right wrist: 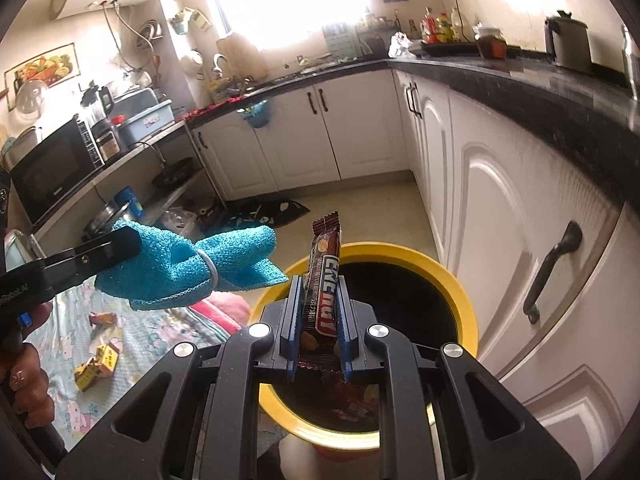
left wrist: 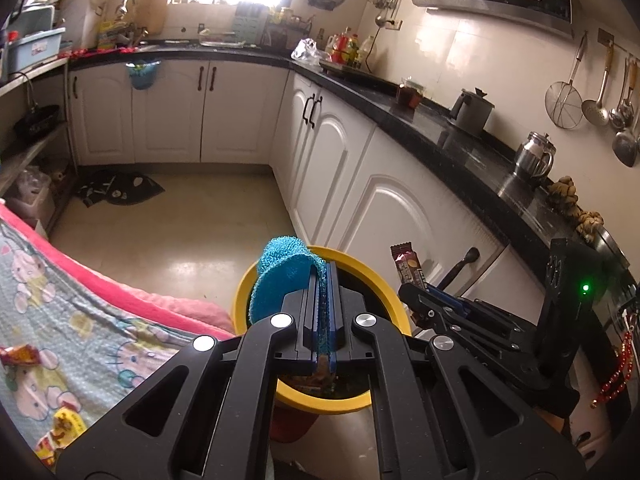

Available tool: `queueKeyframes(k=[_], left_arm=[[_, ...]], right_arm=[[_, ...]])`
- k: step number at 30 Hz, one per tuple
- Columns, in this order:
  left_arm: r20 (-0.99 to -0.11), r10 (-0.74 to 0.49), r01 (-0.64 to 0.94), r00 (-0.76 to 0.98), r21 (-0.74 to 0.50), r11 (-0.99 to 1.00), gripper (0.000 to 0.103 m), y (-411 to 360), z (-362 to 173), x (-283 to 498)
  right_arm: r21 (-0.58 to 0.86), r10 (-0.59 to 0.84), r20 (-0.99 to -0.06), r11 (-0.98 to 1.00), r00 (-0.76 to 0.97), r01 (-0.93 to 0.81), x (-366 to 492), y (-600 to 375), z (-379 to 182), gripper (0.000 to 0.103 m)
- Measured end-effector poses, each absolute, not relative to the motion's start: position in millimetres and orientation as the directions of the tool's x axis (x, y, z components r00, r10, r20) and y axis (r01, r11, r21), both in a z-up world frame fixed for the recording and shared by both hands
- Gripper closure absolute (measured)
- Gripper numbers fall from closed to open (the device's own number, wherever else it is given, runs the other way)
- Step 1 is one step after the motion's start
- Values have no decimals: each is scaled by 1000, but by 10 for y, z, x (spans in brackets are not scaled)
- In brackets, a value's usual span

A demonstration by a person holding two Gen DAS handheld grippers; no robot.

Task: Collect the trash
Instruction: 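Carry the blue towel and chocolate bar over the yellow bin, then open both tools over the yellow bin to drop the towel and bar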

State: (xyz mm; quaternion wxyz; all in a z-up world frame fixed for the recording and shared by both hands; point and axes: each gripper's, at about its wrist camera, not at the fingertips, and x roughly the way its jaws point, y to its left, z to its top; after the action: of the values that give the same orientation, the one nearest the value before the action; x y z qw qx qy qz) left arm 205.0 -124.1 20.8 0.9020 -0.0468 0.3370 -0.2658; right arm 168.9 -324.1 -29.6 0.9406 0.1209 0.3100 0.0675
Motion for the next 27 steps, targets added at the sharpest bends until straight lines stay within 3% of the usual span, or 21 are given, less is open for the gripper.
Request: queueKeyframes(k=[21, 27], left_arm=[[-674, -512, 432, 533, -303, 849, 102, -1480, -378, 2337], [-685, -501, 420, 530, -301, 856, 100, -1483, -441, 2377]], right_arm=[[289, 203, -690, 957, 695, 8, 1948, -3347, -1017, 87], [288, 193, -699, 957, 689, 23, 1975, -3369, -1059, 83]])
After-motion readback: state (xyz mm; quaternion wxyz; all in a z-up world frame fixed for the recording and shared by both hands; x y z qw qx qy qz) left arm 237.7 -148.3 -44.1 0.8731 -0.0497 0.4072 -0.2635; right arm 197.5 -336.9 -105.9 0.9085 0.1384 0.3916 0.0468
